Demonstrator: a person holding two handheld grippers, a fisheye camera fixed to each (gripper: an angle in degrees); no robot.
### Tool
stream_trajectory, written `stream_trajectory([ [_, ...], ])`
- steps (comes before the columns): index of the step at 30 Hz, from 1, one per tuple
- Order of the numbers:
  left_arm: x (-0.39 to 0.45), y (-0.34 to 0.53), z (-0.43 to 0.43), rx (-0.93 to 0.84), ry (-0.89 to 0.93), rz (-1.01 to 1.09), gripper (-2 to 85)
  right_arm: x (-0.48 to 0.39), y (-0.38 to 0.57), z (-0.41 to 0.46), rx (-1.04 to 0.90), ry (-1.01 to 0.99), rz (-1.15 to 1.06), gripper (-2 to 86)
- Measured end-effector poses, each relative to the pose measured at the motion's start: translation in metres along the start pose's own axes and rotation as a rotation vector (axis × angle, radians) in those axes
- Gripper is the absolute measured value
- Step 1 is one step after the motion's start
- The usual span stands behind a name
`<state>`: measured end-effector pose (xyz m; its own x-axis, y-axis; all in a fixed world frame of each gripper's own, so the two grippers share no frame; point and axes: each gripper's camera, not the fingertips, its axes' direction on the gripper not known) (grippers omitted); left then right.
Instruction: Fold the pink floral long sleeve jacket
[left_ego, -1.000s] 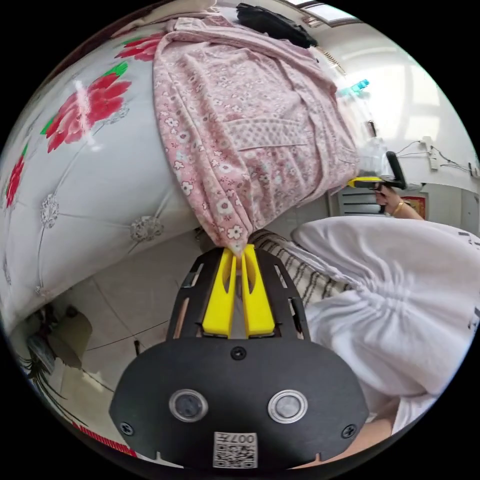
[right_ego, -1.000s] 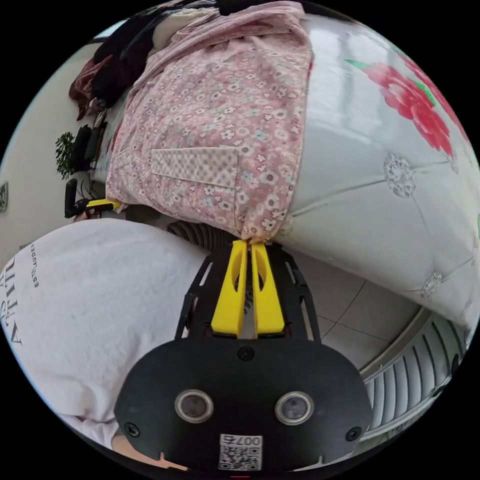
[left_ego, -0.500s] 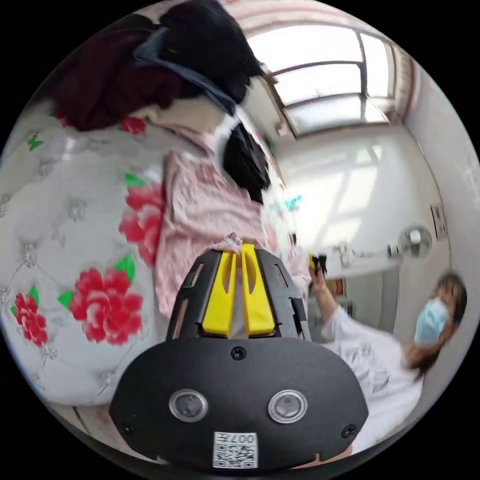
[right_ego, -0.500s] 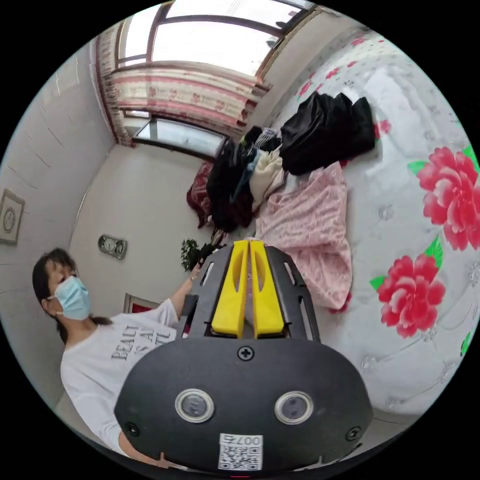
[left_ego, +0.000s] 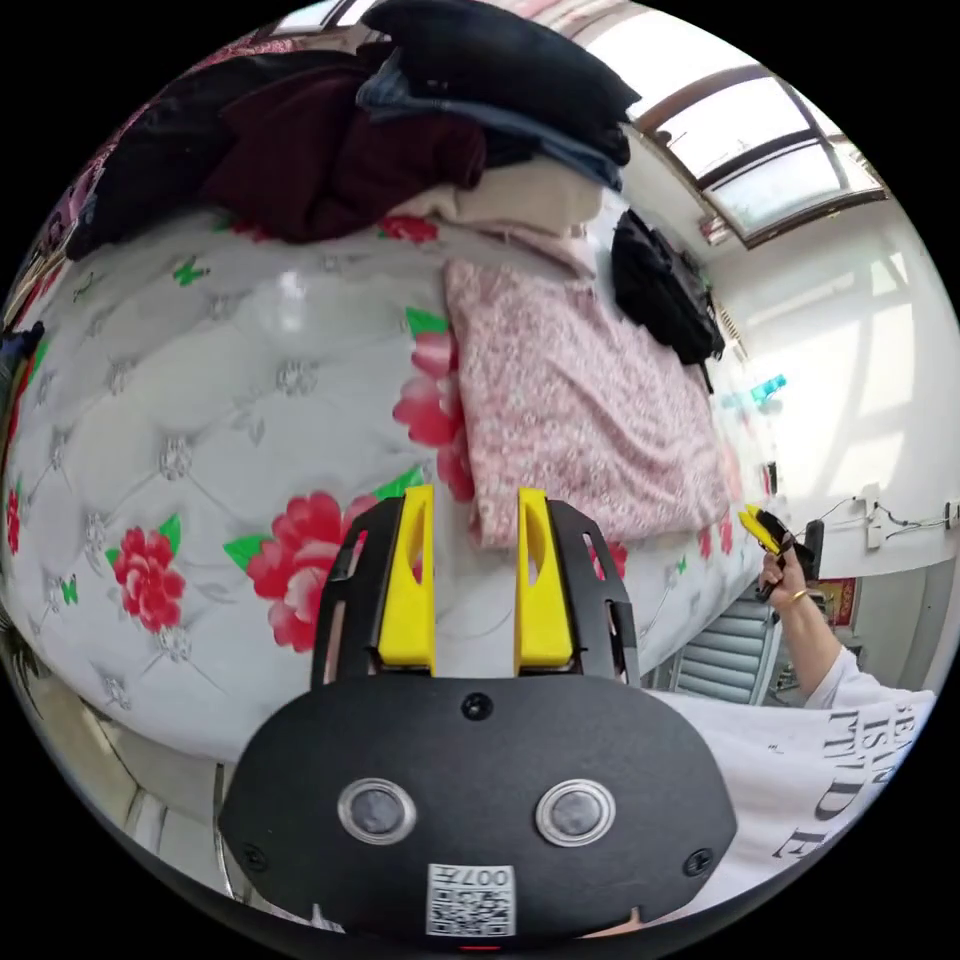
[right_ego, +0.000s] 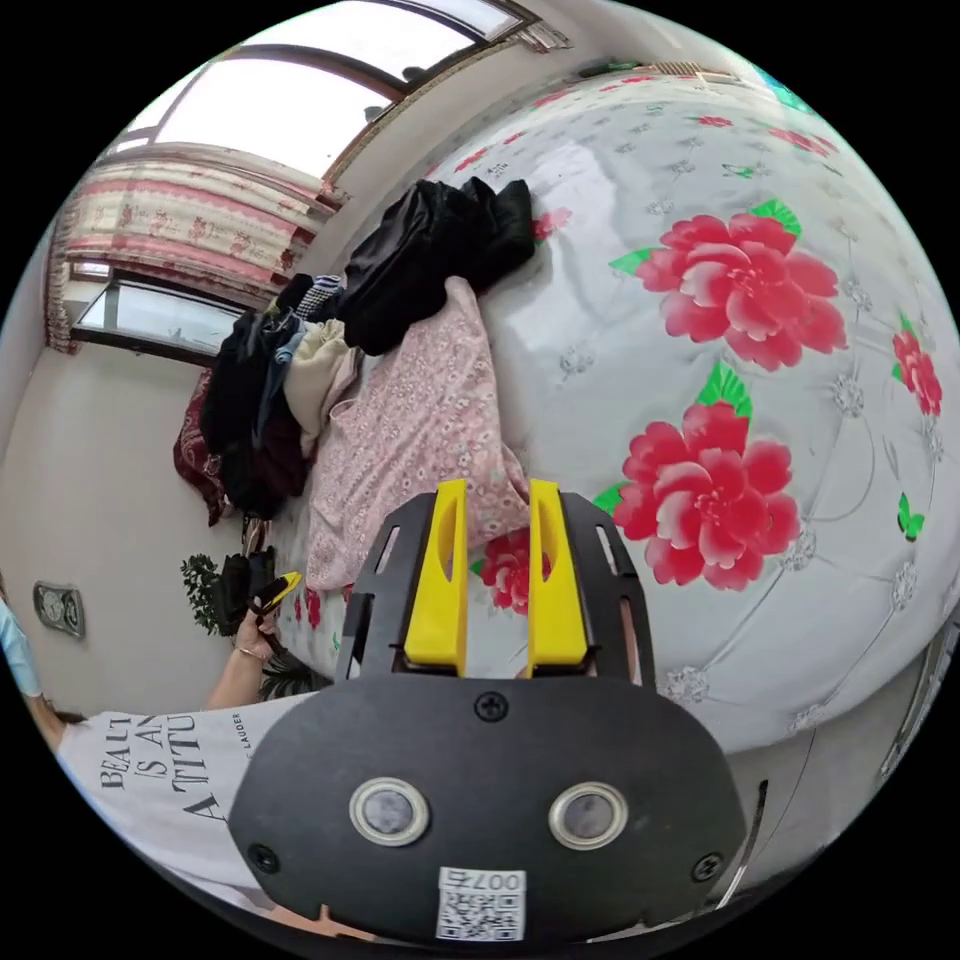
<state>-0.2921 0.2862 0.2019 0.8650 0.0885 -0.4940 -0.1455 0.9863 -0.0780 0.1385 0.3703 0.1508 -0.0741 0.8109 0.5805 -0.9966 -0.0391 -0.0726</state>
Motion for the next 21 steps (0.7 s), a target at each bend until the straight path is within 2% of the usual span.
stream_trajectory([
  [2, 0.014, 0.002, 0.016, -0.037, -0.066, 0.038, 12.1, 0.017, 0.005, 0.012, -0.032, 0.007, 0.07, 6.4],
  [6, 0.056, -0.016, 0.061, -0.174, -0.35, 0.183, 10.7, 0.027, -0.003, 0.03, -0.048, -0.034, 0.14, 6.1],
  [8, 0.072, -0.02, 0.071, -0.184, -0.403, 0.248, 8.0, 0.026, -0.012, 0.044, -0.072, -0.058, 0.17, 4.1],
  [12, 0.067, -0.021, 0.077, -0.154, -0.303, 0.178, 0.3, 0.024, -0.017, 0.044, -0.079, -0.073, 0.185, 0.8],
  [16, 0.05, -0.016, 0.069, -0.149, -0.182, 0.077, -0.7, 0.033, -0.003, 0.002, -0.012, -0.123, 0.12, 0.0],
  [21, 0.047, 0.017, 0.076, -0.194, -0.089, -0.006, -0.8, 0.081, 0.042, -0.019, -0.027, -0.128, 0.226, -0.2],
])
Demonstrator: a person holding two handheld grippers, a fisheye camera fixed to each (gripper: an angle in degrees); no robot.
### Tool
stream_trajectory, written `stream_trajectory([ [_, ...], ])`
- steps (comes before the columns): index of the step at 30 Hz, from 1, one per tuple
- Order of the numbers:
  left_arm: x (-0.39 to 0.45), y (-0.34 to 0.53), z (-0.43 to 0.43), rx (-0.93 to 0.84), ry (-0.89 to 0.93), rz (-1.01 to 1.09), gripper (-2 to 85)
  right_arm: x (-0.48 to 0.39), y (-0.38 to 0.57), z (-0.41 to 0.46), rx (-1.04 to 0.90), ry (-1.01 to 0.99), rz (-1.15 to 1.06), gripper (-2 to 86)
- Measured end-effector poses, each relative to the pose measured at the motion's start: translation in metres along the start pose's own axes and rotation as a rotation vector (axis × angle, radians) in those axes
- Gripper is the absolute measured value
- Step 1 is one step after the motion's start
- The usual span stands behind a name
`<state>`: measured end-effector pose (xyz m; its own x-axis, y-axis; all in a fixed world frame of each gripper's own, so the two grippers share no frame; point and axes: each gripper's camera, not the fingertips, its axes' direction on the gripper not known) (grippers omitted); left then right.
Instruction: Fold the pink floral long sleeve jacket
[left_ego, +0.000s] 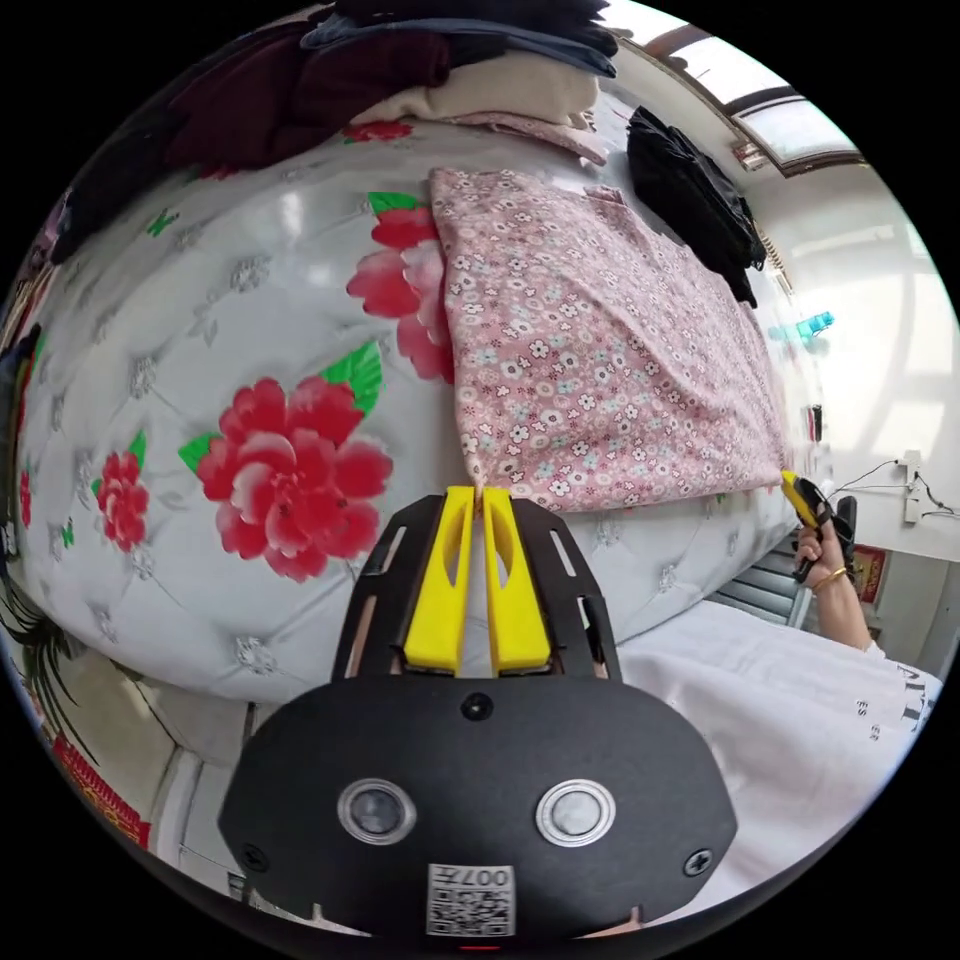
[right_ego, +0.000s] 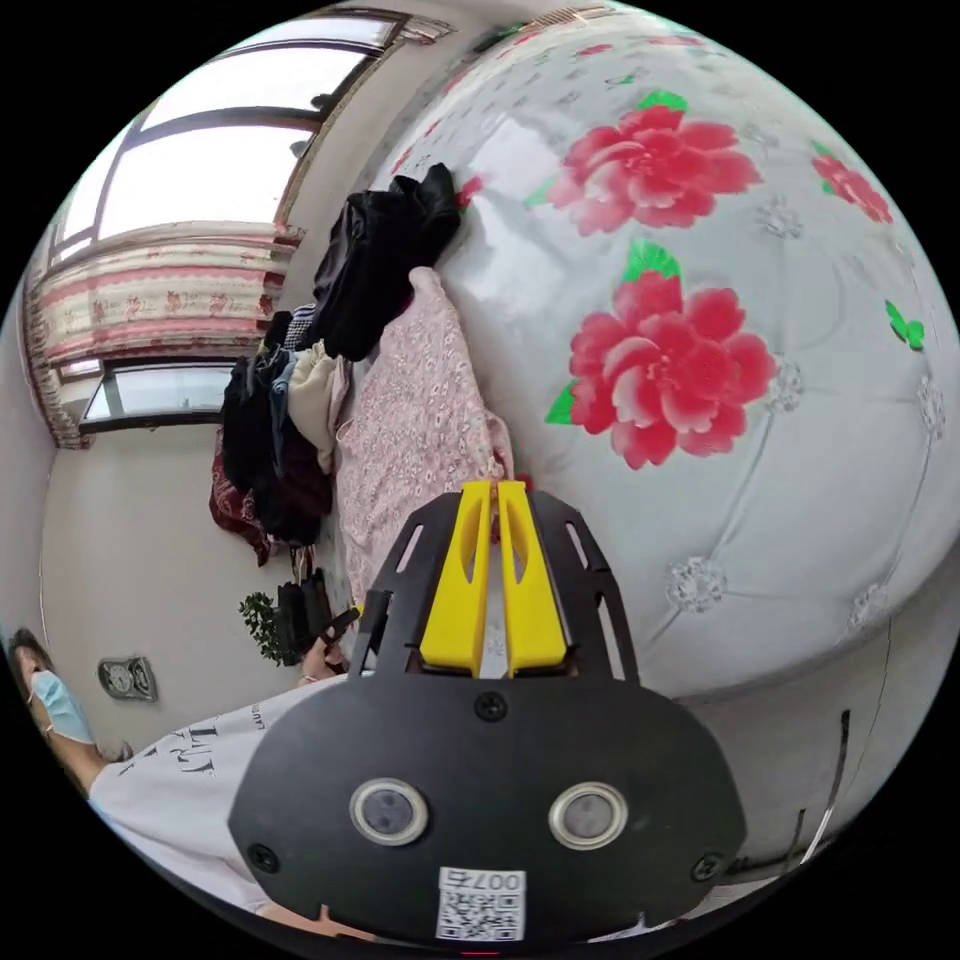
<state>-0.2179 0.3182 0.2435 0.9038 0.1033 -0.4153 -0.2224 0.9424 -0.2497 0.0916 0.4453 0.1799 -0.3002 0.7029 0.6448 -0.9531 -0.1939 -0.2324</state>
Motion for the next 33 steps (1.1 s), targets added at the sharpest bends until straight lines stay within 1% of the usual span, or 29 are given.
stream_trajectory([
  [3, -0.001, 0.015, 0.004, 0.02, 0.058, -0.043, -0.7, 0.03, 0.015, -0.013, 0.051, -0.061, 0.091, -0.2],
  [4, -0.001, 0.016, 0.004, 0.015, 0.068, -0.047, -0.6, 0.027, 0.015, -0.02, 0.077, -0.093, 0.086, -0.2],
  [6, 0.0, 0.015, 0.002, 0.006, 0.072, -0.047, -0.4, -0.001, 0.008, -0.03, 0.096, -0.1, -0.009, -0.2],
  [8, 0.002, 0.013, -0.003, 0.005, 0.058, -0.036, 0.1, -0.074, -0.007, -0.032, 0.043, -0.054, -0.246, -0.2],
  [9, 0.003, 0.013, -0.007, 0.015, 0.049, -0.033, 0.6, -0.097, -0.009, -0.03, 0.018, -0.044, -0.32, -0.2],
  [10, 0.002, 0.014, -0.013, 0.033, 0.042, -0.036, 1.2, -0.147, -0.009, -0.02, -0.043, -0.015, -0.478, -0.2],
  [11, 0.001, 0.016, -0.016, 0.043, 0.042, -0.038, 1.8, -0.199, 0.0, -0.003, -0.115, 0.03, -0.645, -0.2],
  [12, -0.002, 0.02, -0.021, 0.063, 0.05, -0.044, 3.0, -0.223, 0.008, 0.008, -0.152, 0.055, -0.729, -0.2],
  [14, -0.01, 0.028, -0.027, 0.088, 0.072, -0.064, 4.1, -0.307, 0.059, 0.064, -0.302, 0.132, -1.045, -0.2],
  [15, -0.017, 0.035, -0.03, 0.1, 0.084, -0.081, 4.3, -0.323, 0.075, 0.08, -0.341, 0.142, -1.115, -0.2],
  [17, -0.028, 0.046, -0.033, 0.118, 0.103, -0.105, 4.4, -0.36, 0.144, 0.152, -0.494, 0.149, -1.334, -0.1],
  [19, -0.039, 0.056, -0.035, 0.128, 0.13, -0.132, 4.3, -0.365, 0.191, 0.209, -0.618, 0.15, -1.409, 0.0],
  [20, -0.047, 0.063, -0.035, 0.133, 0.143, -0.151, 4.2, -0.361, 0.215, 0.243, -0.677, 0.145, -1.412, 0.1],
  [21, -0.053, 0.069, -0.035, 0.14, 0.15, -0.169, 4.2, -0.357, 0.225, 0.259, -0.705, 0.144, -1.408, 0.2],
  [23, -0.061, 0.077, -0.035, 0.149, 0.158, -0.186, 4.1, -0.333, 0.253, 0.313, -0.831, 0.153, -1.35, 0.9],
  [25, -0.067, 0.083, -0.035, 0.154, 0.171, -0.191, 4.3, -0.315, 0.259, 0.334, -0.918, 0.15, -1.281, 1.7],
  [26, -0.07, 0.085, -0.034, 0.155, 0.18, -0.188, 4.8, -0.307, 0.255, 0.333, -0.932, 0.096, -1.241, 2.5],
  [27, -0.071, 0.086, -0.033, 0.152, 0.197, -0.176, 5.6, -0.305, 0.251, 0.33, -0.919, 0.077, -1.223, 2.9],
  [30, -0.064, 0.084, -0.033, 0.139, 0.278, -0.066, 9.5, -0.289, 0.216, 0.297, -0.76, 0.056, -1.139, 4.8],
  [32, -0.055, 0.08, -0.037, 0.142, 0.289, 0.03, 11.2, -0.259, 0.177, 0.265, -0.589, 0.103, -1.008, 6.5],
  [33, -0.048, 0.075, -0.039, 0.143, 0.275, 0.083, 12.1, -0.249, 0.168, 0.257, -0.551, 0.117, -0.967, 7.0],
])
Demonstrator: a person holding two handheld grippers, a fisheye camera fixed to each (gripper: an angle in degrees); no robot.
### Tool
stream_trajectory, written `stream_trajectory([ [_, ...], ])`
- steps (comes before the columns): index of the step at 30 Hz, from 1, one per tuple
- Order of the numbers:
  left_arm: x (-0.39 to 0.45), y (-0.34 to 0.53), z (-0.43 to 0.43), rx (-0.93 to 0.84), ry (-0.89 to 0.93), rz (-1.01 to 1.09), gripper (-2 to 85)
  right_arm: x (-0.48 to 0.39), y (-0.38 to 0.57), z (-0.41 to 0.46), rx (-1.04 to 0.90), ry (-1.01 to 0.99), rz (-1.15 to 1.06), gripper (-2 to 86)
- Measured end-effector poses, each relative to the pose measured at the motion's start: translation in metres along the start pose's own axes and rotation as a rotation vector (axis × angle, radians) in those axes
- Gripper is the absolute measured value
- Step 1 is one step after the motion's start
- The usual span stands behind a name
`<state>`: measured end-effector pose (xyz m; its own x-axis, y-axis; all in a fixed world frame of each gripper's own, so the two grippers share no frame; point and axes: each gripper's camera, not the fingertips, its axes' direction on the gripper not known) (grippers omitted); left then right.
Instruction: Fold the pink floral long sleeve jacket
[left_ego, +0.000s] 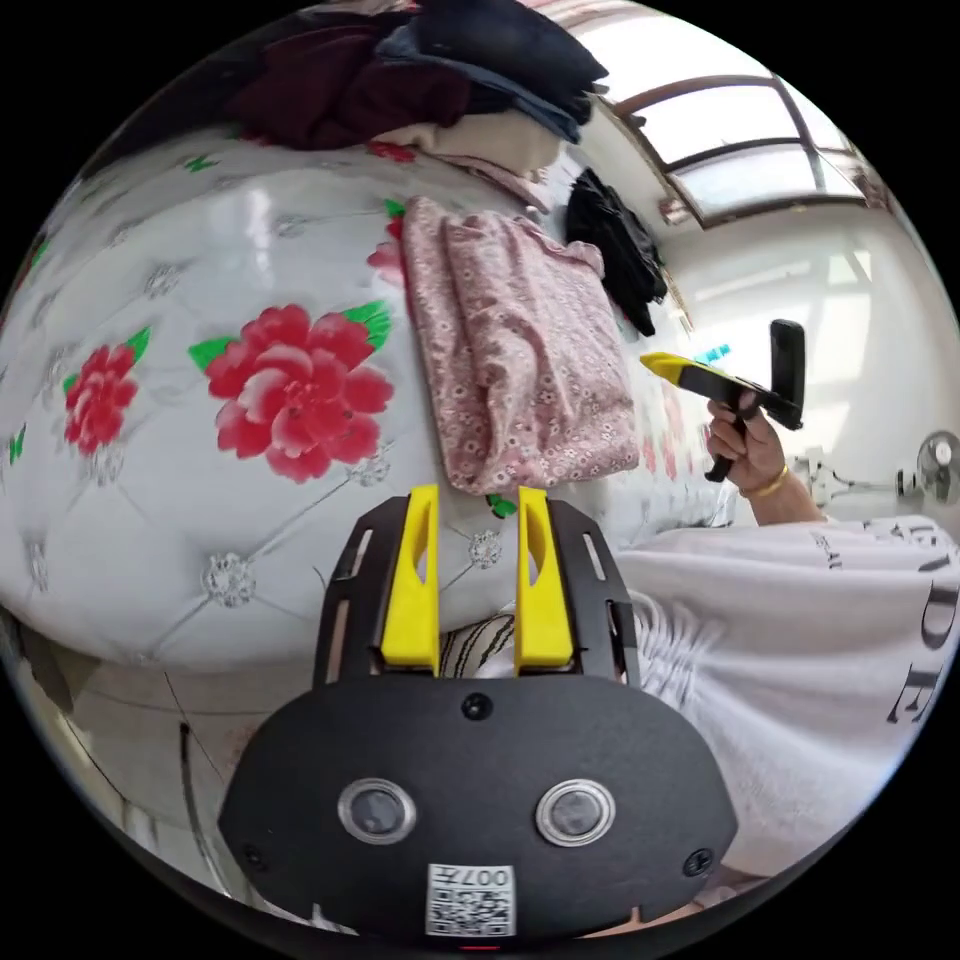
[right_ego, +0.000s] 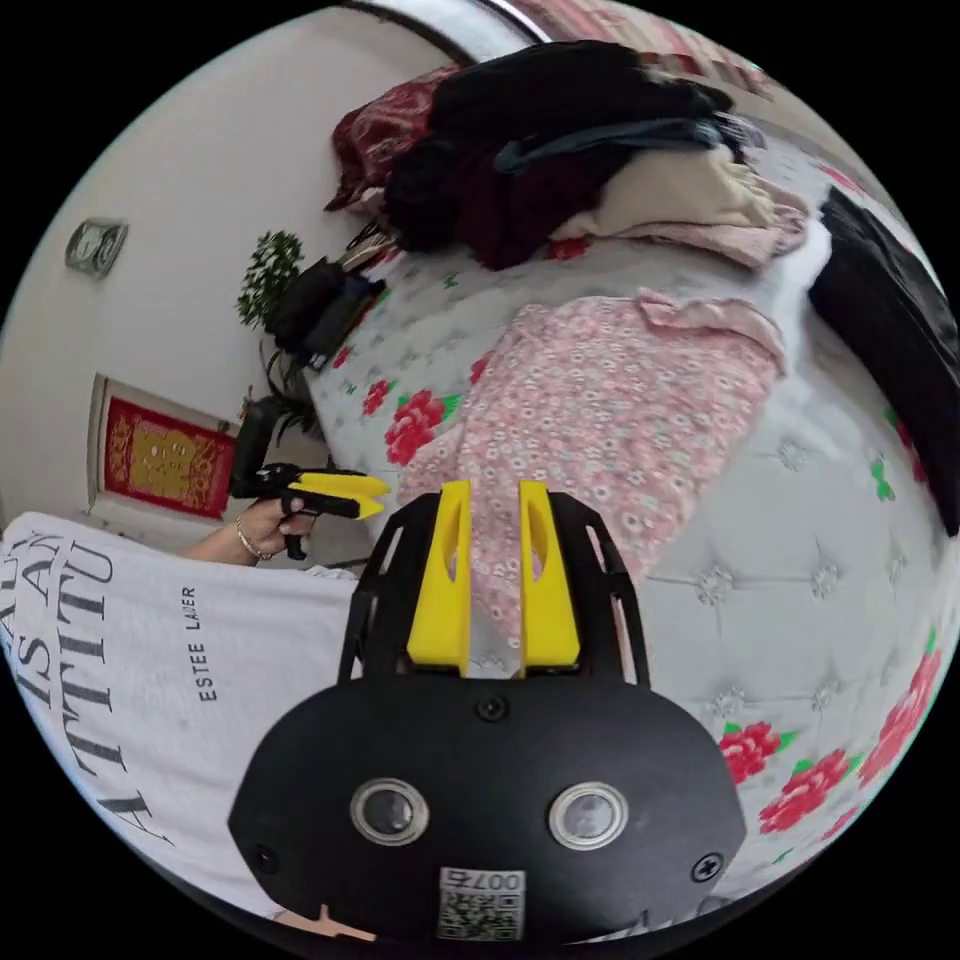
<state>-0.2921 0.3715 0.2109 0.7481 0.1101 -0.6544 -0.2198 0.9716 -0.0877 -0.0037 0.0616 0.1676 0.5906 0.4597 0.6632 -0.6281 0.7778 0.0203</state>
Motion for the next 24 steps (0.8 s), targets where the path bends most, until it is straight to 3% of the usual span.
stream_trajectory([
  [4, 0.01, -0.028, 0.025, -0.081, -0.006, 0.086, 13.9, 0.074, 0.053, -0.005, 0.047, 0.033, 0.332, 9.3],
  [6, 0.015, -0.05, 0.053, -0.156, 0.021, 0.078, 13.3, 0.087, 0.069, 0.018, -0.013, -0.031, 0.411, 9.1],
  [9, 0.023, -0.063, 0.075, -0.206, -0.089, 0.068, 6.5, 0.083, 0.084, 0.063, -0.043, -0.209, 0.472, 8.3],
  [13, 0.021, -0.063, 0.074, -0.217, -0.223, 0.139, 3.0, 0.05, 0.075, 0.104, -0.14, -0.293, 0.373, 7.2],
  [18, -0.047, -0.06, 0.026, -0.11, -0.236, -0.035, 1.7, -0.001, 0.035, 0.15, -0.312, -0.331, 0.155, 7.9],
  [21, -0.074, -0.057, -0.006, -0.071, -0.451, -0.109, 2.2, -0.021, 0.011, 0.132, -0.231, -0.224, 0.041, 9.3],
  [24, -0.099, -0.044, -0.033, -0.022, -0.606, -0.229, 3.7, -0.002, -0.018, 0.072, -0.055, 0.011, 0.022, 10.2],
])
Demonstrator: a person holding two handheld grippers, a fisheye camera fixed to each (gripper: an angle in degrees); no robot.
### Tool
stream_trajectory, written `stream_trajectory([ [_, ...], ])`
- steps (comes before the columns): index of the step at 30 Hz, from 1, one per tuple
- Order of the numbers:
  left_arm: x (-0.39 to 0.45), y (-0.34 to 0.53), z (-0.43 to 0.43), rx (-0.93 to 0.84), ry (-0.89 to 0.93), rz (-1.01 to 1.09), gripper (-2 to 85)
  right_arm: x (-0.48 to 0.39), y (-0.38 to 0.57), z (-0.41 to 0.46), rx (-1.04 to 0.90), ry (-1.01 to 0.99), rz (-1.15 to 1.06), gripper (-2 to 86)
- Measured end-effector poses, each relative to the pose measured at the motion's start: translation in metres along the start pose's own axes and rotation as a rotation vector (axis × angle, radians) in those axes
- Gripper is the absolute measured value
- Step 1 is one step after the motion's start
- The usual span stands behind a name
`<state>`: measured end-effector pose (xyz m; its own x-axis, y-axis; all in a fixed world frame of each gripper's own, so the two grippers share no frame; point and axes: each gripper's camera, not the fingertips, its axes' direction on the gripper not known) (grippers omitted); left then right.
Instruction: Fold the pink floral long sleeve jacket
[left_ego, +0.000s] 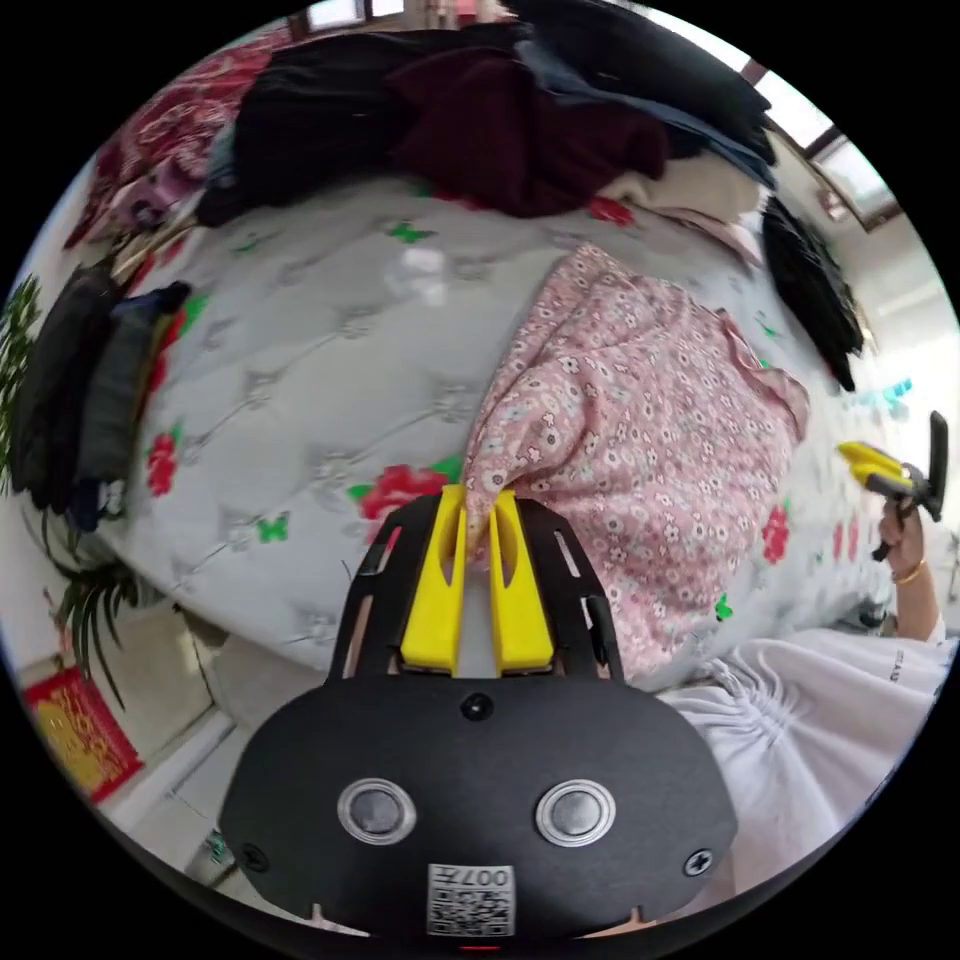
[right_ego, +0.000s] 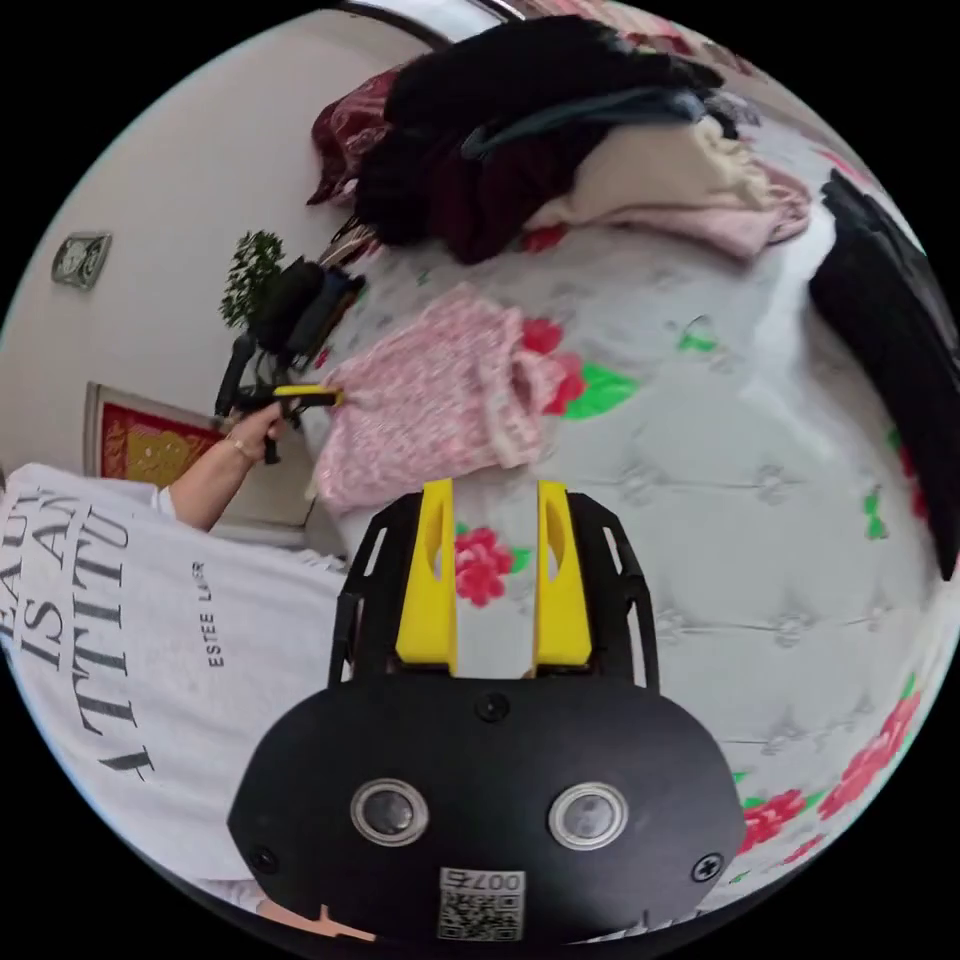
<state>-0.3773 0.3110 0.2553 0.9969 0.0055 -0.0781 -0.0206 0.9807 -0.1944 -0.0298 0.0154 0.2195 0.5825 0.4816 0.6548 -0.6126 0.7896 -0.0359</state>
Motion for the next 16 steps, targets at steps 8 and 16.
stream_trajectory([
  [8, -0.02, 0.067, -0.037, 0.163, -0.183, -0.24, 0.6, 0.141, -0.107, -0.165, 0.516, 0.377, 0.412, 11.3],
  [16, 0.055, 0.082, -0.021, 0.137, -0.002, -0.074, -0.9, 0.229, -0.183, -0.104, 0.314, 0.324, 0.631, 6.6],
])
